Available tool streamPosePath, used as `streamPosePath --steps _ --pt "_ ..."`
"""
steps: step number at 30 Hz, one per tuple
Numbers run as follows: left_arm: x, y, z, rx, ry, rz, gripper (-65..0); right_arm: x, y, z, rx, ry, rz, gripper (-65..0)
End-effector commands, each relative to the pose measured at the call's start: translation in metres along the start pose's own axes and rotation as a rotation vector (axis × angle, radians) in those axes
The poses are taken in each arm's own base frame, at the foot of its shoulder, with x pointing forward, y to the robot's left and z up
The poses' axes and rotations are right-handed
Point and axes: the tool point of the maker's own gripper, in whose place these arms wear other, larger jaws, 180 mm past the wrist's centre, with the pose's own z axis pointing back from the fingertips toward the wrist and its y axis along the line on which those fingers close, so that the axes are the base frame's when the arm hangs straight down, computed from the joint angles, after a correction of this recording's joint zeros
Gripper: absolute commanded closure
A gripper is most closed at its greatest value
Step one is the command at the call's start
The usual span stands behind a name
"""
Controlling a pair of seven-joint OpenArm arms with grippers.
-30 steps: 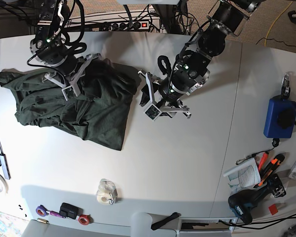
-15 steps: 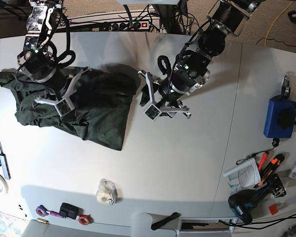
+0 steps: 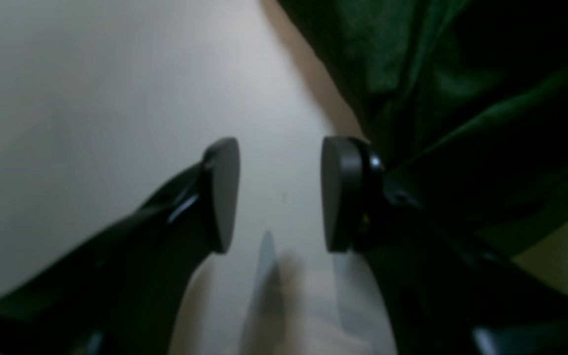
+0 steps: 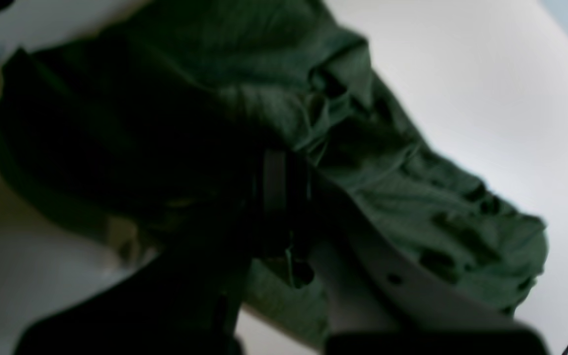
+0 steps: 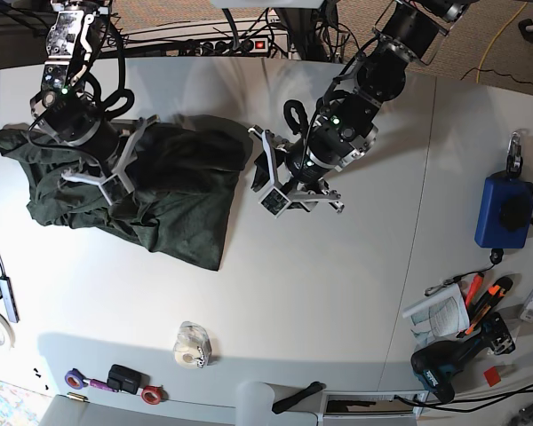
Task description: Layout the t-shirt on the table in an organized manner, then fold the t-shirt properly
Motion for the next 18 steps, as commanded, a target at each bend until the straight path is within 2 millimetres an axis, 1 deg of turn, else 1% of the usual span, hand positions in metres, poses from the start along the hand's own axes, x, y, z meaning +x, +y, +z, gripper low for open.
streamPosePath --steps 1,5,9,13,18 --pt "0.018 0.003 0.001 0.007 -0.057 -0.003 -27.9 0.009 -0.004 0.004 -0.012 -0.03 0.032 0.0" --pt "0.018 0.003 0.001 0.006 -0.057 -0.003 -27.9 -0.003 -0.01 0.005 -0.054 0.024 0.068 0.0" --pt "0.018 0.003 0.001 0.006 -0.057 -0.003 -27.9 0.0 -0.03 0.007 -0.163 0.008 0.033 0.0" --pt "0.018 0.003 0.001 0.006 -0.057 -0.003 -27.9 0.001 -0.042 0.009 -0.235 -0.003 -0.009 0.0" --pt "0.018 0.003 0.001 0.006 -0.057 -0.003 -27.9 -0.003 -0.043 0.009 -0.238 0.018 -0.016 0.0"
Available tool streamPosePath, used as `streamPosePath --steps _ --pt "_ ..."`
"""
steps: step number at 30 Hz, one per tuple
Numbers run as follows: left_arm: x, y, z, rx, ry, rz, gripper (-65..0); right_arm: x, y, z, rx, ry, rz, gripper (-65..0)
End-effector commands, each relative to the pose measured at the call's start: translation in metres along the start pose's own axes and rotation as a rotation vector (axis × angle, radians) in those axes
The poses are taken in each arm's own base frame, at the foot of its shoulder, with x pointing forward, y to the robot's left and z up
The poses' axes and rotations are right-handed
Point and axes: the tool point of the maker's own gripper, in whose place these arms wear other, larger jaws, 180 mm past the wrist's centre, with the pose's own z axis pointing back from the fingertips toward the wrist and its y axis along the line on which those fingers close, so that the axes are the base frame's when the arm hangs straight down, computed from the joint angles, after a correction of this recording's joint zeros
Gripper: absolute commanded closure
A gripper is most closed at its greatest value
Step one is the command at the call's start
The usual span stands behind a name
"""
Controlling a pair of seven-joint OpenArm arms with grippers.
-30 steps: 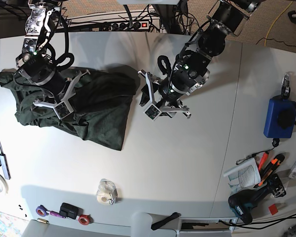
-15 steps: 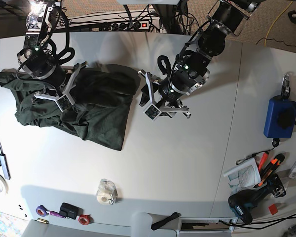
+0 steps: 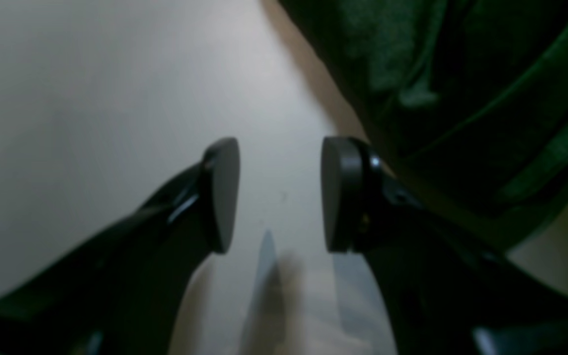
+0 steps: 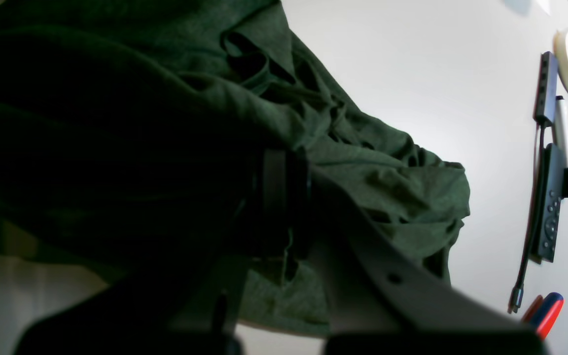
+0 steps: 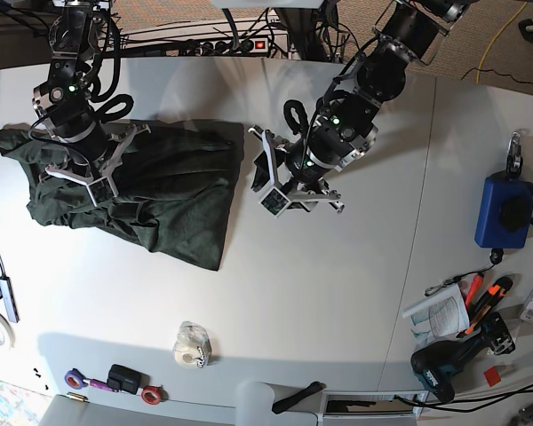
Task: Layout the t-shirt on the table in an organized manner, then fold the t-shirt properly
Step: 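Release the shirt with the right gripper and move it to the shirt end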
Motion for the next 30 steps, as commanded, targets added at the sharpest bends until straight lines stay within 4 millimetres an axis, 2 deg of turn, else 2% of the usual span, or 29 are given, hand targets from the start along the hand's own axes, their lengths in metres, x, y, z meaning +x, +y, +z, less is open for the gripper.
streamPosePath --steps 1,3,4,7,8,9,12,15,19,22,24,27,28,30 --pt "0.018 0.003 0.001 0.006 -0.057 -0.003 -27.9 0.008 -0.007 0.003 -0.019 -0.022 0.003 0.0" --pt "0.018 0.003 0.001 0.006 -0.057 -0.003 -27.9 0.002 -0.003 0.003 0.002 0.011 -0.015 -1.0" --pt "0.018 0.003 0.001 0.006 -0.058 -0.003 -27.9 -0.001 0.0 0.003 0.018 0.025 -0.028 -5.7" --pt "0.018 0.003 0.001 0.006 -0.061 -0.003 -27.9 -0.011 0.005 -0.001 0.048 0.065 -0.053 -26.8" --pt "0.019 0.003 0.001 0.006 -0.061 -0.002 -27.9 -0.015 0.006 -0.002 0.052 0.074 -0.057 -30.0" --pt "0.018 0.003 0.001 0.006 -0.061 -0.003 -27.9 -0.018 0.007 -0.004 0.056 0.084 -0.063 -30.3" --pt "0.018 0.003 0.001 0.006 -0.06 -0.003 -27.9 -0.029 0.009 -0.009 0.066 0.114 -0.075 -30.3" --pt "0.018 0.003 0.001 0.006 -0.061 -0.003 -27.9 -0.03 0.003 -0.01 0.032 0.116 -0.098 -30.2" --pt "0.02 0.002 0.001 -0.003 -0.069 0.01 -27.9 -0.017 -0.019 -0.012 -0.071 0.055 -0.156 -30.1" --pt "0.027 -0.002 0.002 -0.029 -0.109 0.045 -27.9 -0.002 -0.022 -0.014 -0.064 0.008 -0.185 -29.6" --pt "0.031 -0.003 0.002 -0.036 -0.127 0.055 -27.9 0.017 -0.015 -0.015 -0.006 -0.063 -0.248 -22.2" --pt "0.031 -0.004 0.002 -0.038 -0.128 0.057 -27.9 0.046 0.003 -0.016 0.097 -0.166 -0.328 -3.8" --pt "0.031 -0.004 0.002 -0.038 -0.128 0.058 -27.9 0.053 0.009 -0.017 0.122 -0.188 -0.345 0.0" --pt "0.031 -0.004 0.002 -0.038 -0.127 0.057 -27.9 0.058 0.02 -0.018 0.147 -0.205 -0.384 0.0"
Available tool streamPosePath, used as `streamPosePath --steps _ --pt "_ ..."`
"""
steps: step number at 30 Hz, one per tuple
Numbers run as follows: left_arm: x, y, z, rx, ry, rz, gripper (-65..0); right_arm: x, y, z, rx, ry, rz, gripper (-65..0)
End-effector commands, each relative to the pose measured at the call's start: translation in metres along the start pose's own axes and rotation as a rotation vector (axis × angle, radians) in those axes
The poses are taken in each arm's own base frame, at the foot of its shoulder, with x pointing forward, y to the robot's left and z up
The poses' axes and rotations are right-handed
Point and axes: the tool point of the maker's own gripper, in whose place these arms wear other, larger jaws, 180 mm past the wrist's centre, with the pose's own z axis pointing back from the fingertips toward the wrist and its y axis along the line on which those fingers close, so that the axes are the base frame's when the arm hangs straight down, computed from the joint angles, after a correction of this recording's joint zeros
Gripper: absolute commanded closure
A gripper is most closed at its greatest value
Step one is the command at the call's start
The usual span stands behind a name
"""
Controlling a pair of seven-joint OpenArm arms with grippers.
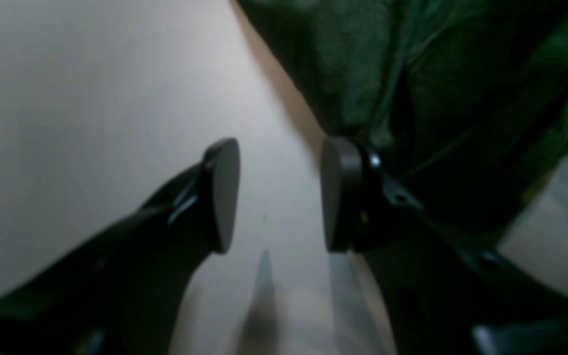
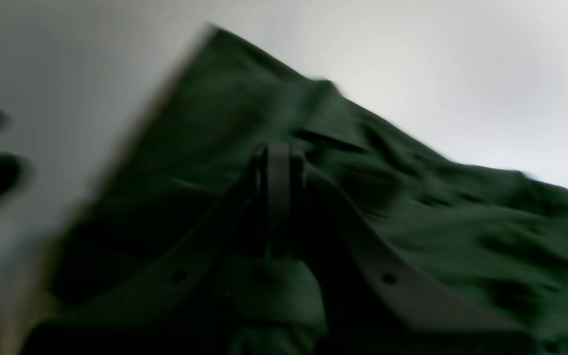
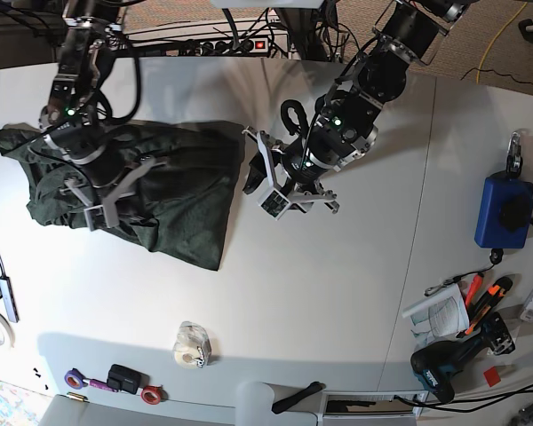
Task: Layout the t-shirt on the table in an organized manner, then fold the t-shirt properly
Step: 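Release the shirt with the right gripper and move it to the shirt end, then grasp the shirt end with the right gripper and pull it outward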
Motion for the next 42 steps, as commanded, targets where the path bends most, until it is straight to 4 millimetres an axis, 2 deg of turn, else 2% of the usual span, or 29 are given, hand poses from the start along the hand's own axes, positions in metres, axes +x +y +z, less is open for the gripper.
streamPosePath --steps 1,3,6,10,12,20,23,27,28,31,34,39,42 --pt "0.018 0.002 0.001 0.004 -0.056 -0.005 -27.9 0.009 0.001 0.002 -0.002 -0.032 0.0 0.0" --pt "0.018 0.002 0.001 0.004 -0.055 -0.005 -27.9 -0.001 0.007 -0.002 0.005 -0.001 -0.03 0.0" --pt "0.018 0.002 0.001 0.004 -0.055 -0.005 -27.9 -0.029 0.008 -0.01 -0.002 0.098 -0.064 0.0" --pt "0.016 0.002 0.001 0.004 -0.048 -0.005 -27.9 -0.066 -0.017 -0.016 -0.125 0.225 -0.082 0.0" --pt "0.016 0.002 0.001 0.004 -0.048 -0.005 -27.9 -0.075 -0.025 -0.015 -0.171 0.257 -0.08 0.0" --pt "0.017 0.002 0.001 0.004 -0.05 -0.005 -27.9 -0.069 -0.025 -0.017 -0.167 0.231 -0.085 0.0" --pt "0.017 0.002 0.001 0.004 -0.05 -0.005 -27.9 -0.06 -0.022 -0.017 -0.148 0.213 -0.082 0.0" --pt "0.016 0.002 0.001 0.004 -0.049 -0.006 -27.9 -0.042 -0.026 -0.009 -0.17 0.195 -0.048 -22.3" --pt "0.016 0.002 0.001 0.004 -0.049 -0.006 -27.9 -0.036 -0.029 -0.006 -0.182 0.183 -0.031 -25.4" --pt "0.016 0.002 0.001 0.004 -0.048 -0.005 -27.9 -0.018 -0.05 0.009 -0.266 0.15 0.032 -26.1" --pt "0.016 0.002 0.001 0.004 -0.048 -0.005 -27.9 -0.004 -0.085 0.029 -0.398 0.112 0.053 -26.1" --pt "0.016 0.002 0.001 0.004 -0.048 -0.005 -27.9 -0.005 -0.15 0.072 -0.587 0.096 -0.008 -26.1" --pt "0.016 0.002 0.001 0.004 -0.049 -0.005 -27.9 -0.007 -0.179 0.099 -0.619 0.064 -0.061 -26.1"
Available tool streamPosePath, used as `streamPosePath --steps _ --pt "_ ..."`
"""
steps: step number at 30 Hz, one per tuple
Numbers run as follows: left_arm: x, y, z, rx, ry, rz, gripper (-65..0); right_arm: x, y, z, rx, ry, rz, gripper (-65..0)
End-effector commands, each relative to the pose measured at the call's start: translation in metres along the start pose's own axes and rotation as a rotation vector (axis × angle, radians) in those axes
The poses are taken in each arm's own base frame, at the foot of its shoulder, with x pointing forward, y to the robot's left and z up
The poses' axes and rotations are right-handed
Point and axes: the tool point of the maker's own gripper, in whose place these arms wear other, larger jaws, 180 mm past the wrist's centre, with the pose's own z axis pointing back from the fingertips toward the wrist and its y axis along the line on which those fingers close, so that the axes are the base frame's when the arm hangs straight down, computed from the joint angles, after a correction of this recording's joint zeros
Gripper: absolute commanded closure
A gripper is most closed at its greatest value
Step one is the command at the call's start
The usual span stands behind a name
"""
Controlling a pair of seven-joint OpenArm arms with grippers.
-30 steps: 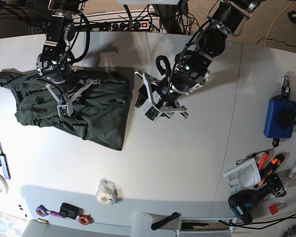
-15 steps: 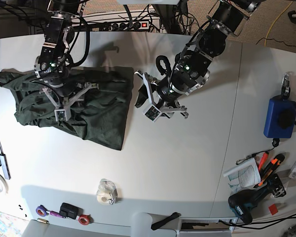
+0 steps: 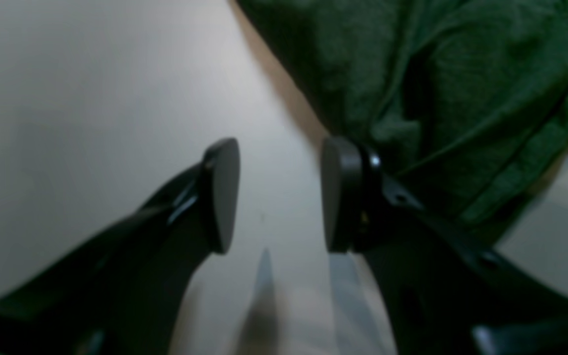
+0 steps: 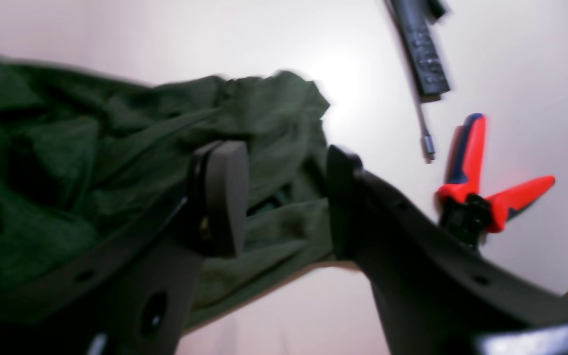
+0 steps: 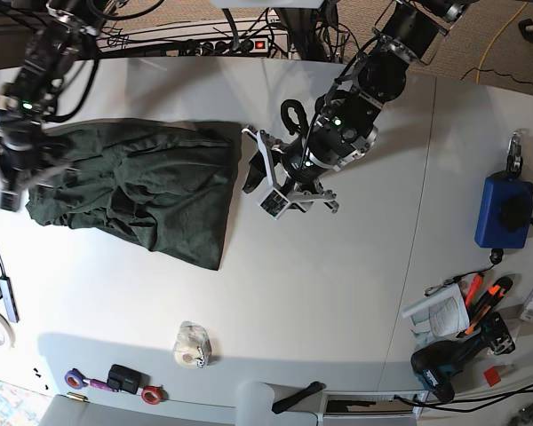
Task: Layout the t-shirt on the table in an organized manner, then fold the t-shirt properly
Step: 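Grasp the shirt end with the right gripper and pull it outward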
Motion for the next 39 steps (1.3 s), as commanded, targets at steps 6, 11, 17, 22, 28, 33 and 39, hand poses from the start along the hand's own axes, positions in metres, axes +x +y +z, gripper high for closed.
streamPosePath --steps 6,11,17,22,28,33,39 --pt "0.017 0.003 0.001 0.004 -0.053 -0.005 -27.9 0.004 -0.063 -0.006 0.069 -0.062 -0.125 -26.2" --pt "0.017 0.002 0.001 0.004 -0.053 -0.005 -27.9 -0.013 -0.09 -0.037 0.201 -0.022 -0.229 -34.4" --pt "0.017 0.002 0.001 0.003 -0.053 -0.006 -27.9 -0.025 -0.122 -0.08 0.249 -0.031 -0.44 -35.0" --pt "0.017 0.001 0.001 -0.006 -0.053 -0.012 -27.9 -0.032 -0.121 -0.104 0.312 0.006 -0.639 -35.0" --pt "0.018 0.0 0.001 -0.008 -0.054 -0.014 -27.9 -0.042 -0.094 -0.117 0.367 0.077 -0.658 -35.1" --pt "0.017 0.0 0.001 -0.008 -0.054 -0.014 -27.9 -0.054 -0.069 -0.127 0.381 0.164 -0.493 -35.0" --pt "0.018 0.0 0.001 -0.008 -0.054 -0.014 -27.9 -0.063 -0.056 -0.13 0.393 0.217 -0.41 -35.0"
